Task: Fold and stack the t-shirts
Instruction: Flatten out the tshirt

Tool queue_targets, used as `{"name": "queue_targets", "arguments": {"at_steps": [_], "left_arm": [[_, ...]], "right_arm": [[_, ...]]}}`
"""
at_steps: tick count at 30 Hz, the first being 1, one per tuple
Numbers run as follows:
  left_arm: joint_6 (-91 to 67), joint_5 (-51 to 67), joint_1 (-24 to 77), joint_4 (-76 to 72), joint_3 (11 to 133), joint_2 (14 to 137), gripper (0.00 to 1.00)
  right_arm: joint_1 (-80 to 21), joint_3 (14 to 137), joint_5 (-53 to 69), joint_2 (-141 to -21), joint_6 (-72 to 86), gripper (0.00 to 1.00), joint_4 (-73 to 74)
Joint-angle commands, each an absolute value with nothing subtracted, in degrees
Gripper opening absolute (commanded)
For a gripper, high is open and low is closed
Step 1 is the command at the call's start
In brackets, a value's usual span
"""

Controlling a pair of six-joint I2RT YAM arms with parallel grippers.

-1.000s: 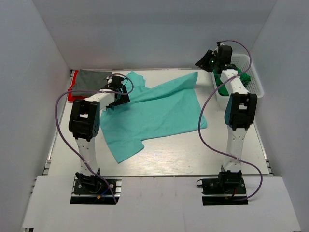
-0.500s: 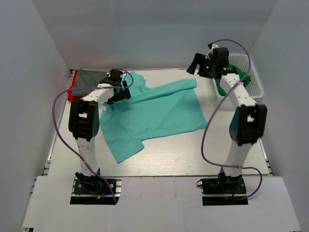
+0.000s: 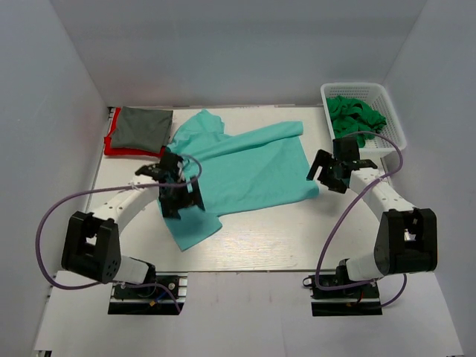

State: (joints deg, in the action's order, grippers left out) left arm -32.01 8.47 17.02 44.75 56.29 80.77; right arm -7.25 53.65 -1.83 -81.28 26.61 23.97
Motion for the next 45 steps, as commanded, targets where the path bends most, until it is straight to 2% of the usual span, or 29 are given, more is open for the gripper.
{"name": "queue_targets", "arguments": {"at_steps": [1, 4, 7, 10, 14, 21, 22, 27, 28, 30, 32, 34, 37, 39, 42, 43, 44, 45], "left_arm": [[-36.03, 15.47, 19.51, 56.15, 48.11, 77.09, 1.00], [-39.72, 11.09, 20.92, 63.88, 46.32, 73.49, 1.00], [-44.99, 0.02, 21.53, 70.38, 47.72, 75.30, 1.00], [-46.32, -0.88, 22.06, 66.74, 47.72, 77.86, 0.97], [-46.32, 2.28, 22.06, 58.55, 45.00, 79.45, 0.88], [-46.32, 5.27, 22.06, 52.73, 39.21, 80.60, 0.73], [-46.32, 5.80, 22.06, 52.73, 39.20, 80.60, 0.72], [-46.93, 4.75, 22.59, 51.51, 37.80, 81.12, 0.66], [-46.93, 4.75, 22.59, 51.50, 37.79, 81.12, 0.64], [-46.93, 4.75, 22.59, 49.67, 37.27, 81.12, 0.60], [-47.54, 4.75, 22.59, 49.05, 37.27, 82.44, 0.51], [-47.55, 4.75, 22.59, 48.52, 37.27, 82.44, 0.43], [-47.55, 4.75, 22.59, 48.52, 36.22, 82.44, 0.38], [-48.07, 4.75, 22.59, 48.52, 35.68, 81.92, 0.32], [-48.60, 4.75, 22.59, 48.52, 35.16, 80.69, 0.14], [-48.60, 4.75, 22.59, 48.52, 35.16, 80.68, 0.08], [-48.60, 4.75, 22.59, 49.04, 35.16, 80.07, 0.00], [-48.60, 4.75, 22.59, 49.04, 35.16, 80.07, 0.00]], "right_arm": [[-7.03, 53.88, -6.50, -80.77, 28.30, 0.89, 25.57], [-6.86, 53.61, -7.47, -80.33, 28.21, 0.89, 25.75], [-6.68, 52.91, -7.82, -80.07, 28.83, 0.90, 25.49], [-6.24, 52.65, -7.74, -80.33, 29.00, 0.90, 24.87], [-6.33, 53.52, -7.91, -81.30, 29.27, 0.90, 25.40], [-6.24, 54.93, -4.40, -84.99, 29.09, 0.83, 25.14], [-6.41, 55.19, -3.96, -86.47, 29.18, 0.78, 25.05], [-6.33, 54.23, -3.08, -88.77, 30.23, 0.72, 25.05], [-6.33, 54.05, -3.16, -89.03, 31.02, 0.65, 24.44], [-6.33, 53.96, -3.25, -89.38, 31.90, 0.62, 23.65], [-6.33, 54.31, -2.73, -89.73, 33.30, 0.57, 22.41], [-6.24, 54.84, -3.43, -90.96, 34.01, 0.57, 22.24], [-6.41, 55.81, -2.82, -92.20, 34.72, 0.56, 22.50], [-6.24, 56.07, -2.55, -92.90, 34.72, 0.56, 23.02], [-6.15, 55.90, -2.64, -93.25, 34.98, 0.53, 23.82], [-6.41, 54.77, -2.11, -92.90, 34.28, 0.48, 23.64], [-6.33, 54.41, -1.50, -92.64, 35.23, 0.37, 23.47], [-6.24, 54.14, -1.41, -92.46, 35.77, 0.25, 23.29]]}}
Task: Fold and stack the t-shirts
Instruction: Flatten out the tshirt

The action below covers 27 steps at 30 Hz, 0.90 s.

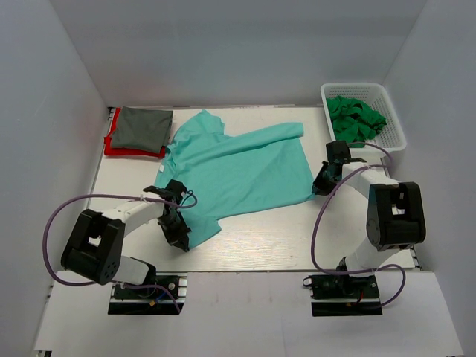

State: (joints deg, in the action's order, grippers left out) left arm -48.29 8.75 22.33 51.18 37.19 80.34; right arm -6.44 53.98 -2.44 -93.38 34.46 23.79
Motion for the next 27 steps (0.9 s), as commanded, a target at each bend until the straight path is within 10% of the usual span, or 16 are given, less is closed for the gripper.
{"name": "queue_targets", "arguments": {"at_steps": [1, 27], "left_arm": [[-48.60, 4.22, 22.59, 49.04, 35.77, 79.46, 0.00], [-28.31, -16.34, 21.36, 42.74, 92.36, 61.35, 0.00]], "right_arm": [[-6.33, 53.79, -0.97, -91.85, 36.03, 0.08, 23.03], [-6.32, 81.10, -11.24, -68.12, 26.64, 0.00, 33.40]]}}
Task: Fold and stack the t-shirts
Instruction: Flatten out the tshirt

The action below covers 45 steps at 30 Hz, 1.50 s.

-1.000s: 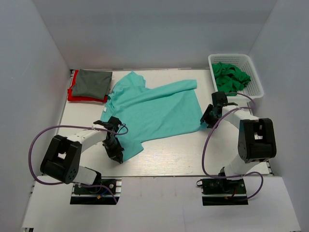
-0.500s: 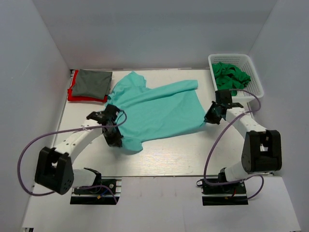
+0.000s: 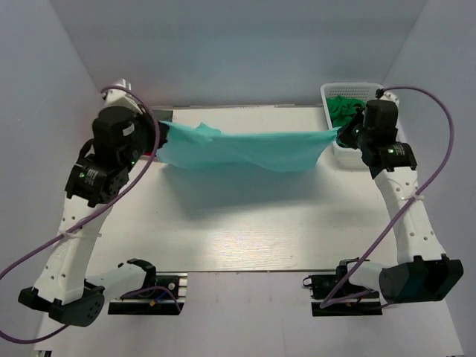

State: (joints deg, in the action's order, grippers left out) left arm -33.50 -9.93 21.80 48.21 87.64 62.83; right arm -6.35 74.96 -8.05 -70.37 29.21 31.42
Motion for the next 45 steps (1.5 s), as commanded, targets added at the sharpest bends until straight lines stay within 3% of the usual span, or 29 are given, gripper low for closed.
{"name": "queue_targets", "arguments": {"at_steps": [1, 6, 10, 16, 30, 38, 45], "left_arm": [[-27.34, -17.04, 21.36, 41.84, 93.42, 61.35, 0.00], [-26.89, -21.26, 21.36, 38.77, 101.15, 60.82, 0.00], [-22.68, -11.00, 21.36, 32.61, 106.58, 60.81, 0.00], [-21.01, -8.62, 21.36, 34.28, 114.59, 60.65, 0.00], [-19.16, 0.53, 21.36, 35.33, 120.14, 50.27, 0.00], [-20.30, 2.11, 21.36, 35.95, 115.42, 49.13, 0.00], [-22.58, -1.57, 21.36, 30.95, 100.04, 51.31, 0.00]], "right_arm": [[-6.42, 82.08, -12.12, -67.94, 26.54, 0.00, 34.36], [-6.42, 91.81, -12.66, -65.04, 23.83, 0.00, 36.56], [-6.42, 97.20, -11.78, -63.37, 21.98, 0.00, 39.19], [-6.42, 101.07, -7.83, -58.19, 20.57, 0.00, 40.08], [-6.41, 107.49, -0.62, -45.45, 21.36, 0.00, 46.49], [-6.50, 103.72, 2.64, -41.84, 22.67, 0.00, 48.60], [-6.50, 87.84, 1.14, -41.04, 24.87, 0.00, 43.78]]}}
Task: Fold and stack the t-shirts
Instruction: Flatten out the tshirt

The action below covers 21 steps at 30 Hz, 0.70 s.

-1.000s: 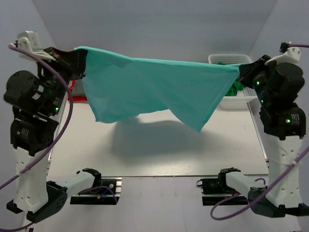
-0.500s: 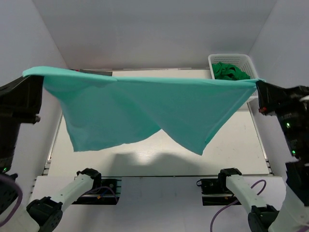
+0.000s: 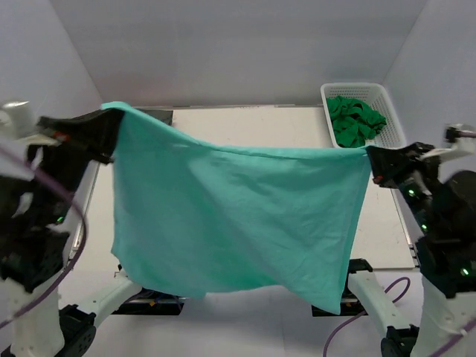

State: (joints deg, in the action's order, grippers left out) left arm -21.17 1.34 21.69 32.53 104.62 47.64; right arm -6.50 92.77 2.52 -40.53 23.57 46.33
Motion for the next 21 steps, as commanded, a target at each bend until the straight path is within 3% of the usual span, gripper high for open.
{"name": "queue_targets", "arguments": {"at_steps": [1, 7, 11, 21], "left_arm": [[-22.59, -2.19, 21.36, 29.02, 98.11, 52.02, 0.00], [-23.81, -11.58, 21.36, 24.88, 83.70, 59.84, 0.00], [-24.79, -16.96, 20.84, 23.55, 80.78, 66.96, 0.00], [-24.79, -21.28, 18.98, 15.30, 82.42, 87.78, 0.00]], "right_arm": [[-6.33, 84.50, 1.06, -41.31, 25.05, 0.00, 42.99], [-6.33, 69.03, 0.35, -44.73, 26.46, 0.00, 33.49], [-6.15, 64.01, 0.18, -53.57, 27.07, 0.00, 28.84], [-6.07, 68.90, 0.26, -78.19, 25.84, 0.00, 20.92]]}}
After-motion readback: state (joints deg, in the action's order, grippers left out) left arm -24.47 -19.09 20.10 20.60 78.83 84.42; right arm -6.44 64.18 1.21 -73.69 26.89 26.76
